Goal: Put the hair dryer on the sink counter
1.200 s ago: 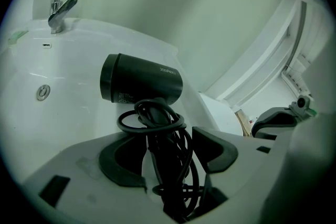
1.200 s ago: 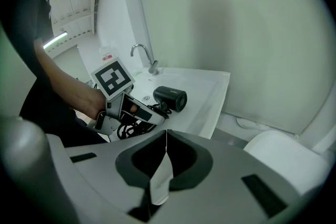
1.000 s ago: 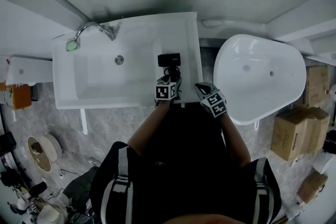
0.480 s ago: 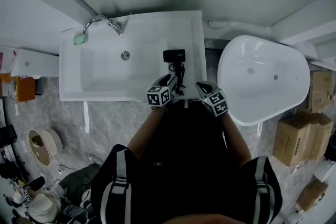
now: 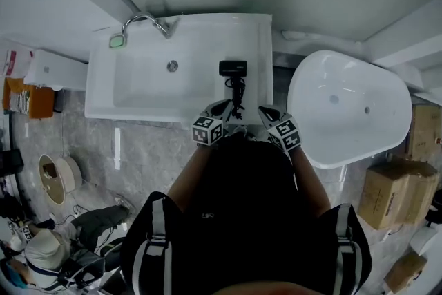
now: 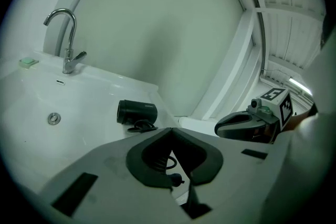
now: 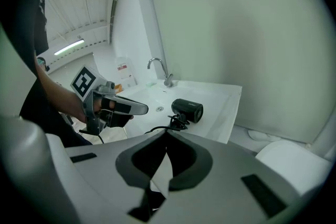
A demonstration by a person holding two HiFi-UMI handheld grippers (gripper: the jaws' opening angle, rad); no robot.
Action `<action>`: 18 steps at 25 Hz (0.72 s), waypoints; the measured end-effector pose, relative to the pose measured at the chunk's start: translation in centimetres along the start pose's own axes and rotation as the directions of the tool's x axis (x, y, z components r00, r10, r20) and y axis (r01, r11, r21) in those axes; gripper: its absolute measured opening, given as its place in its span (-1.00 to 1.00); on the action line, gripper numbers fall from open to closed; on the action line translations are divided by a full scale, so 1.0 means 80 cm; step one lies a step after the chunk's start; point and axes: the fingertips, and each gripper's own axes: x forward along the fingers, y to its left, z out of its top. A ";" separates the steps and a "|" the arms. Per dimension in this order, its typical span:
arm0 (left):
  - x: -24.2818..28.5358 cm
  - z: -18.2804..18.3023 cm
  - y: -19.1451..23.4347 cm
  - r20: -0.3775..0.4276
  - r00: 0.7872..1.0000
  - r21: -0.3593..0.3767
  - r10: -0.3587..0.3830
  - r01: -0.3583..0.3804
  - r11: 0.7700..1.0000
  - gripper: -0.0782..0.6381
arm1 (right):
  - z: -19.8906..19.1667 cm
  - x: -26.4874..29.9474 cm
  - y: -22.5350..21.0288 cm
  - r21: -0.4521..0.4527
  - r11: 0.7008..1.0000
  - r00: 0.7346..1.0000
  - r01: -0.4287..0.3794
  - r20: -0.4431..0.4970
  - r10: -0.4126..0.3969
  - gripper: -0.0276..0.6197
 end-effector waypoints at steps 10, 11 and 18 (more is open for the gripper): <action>-0.030 -0.011 -0.021 -0.014 1.000 -0.004 0.022 -0.022 1.000 -0.74 | -0.009 -0.032 -0.001 -0.002 1.000 1.000 0.000 0.024 0.000 -0.73; -0.032 -0.010 -0.024 -0.013 1.000 0.003 0.019 -0.019 1.000 -0.74 | -0.010 -0.033 0.000 -0.003 1.000 1.000 -0.001 0.027 0.001 -0.73; -0.040 -0.008 -0.055 -0.024 1.000 0.040 0.003 -0.002 0.999 -0.74 | -0.020 -0.039 0.001 0.002 1.000 0.999 -0.009 0.044 0.009 -0.73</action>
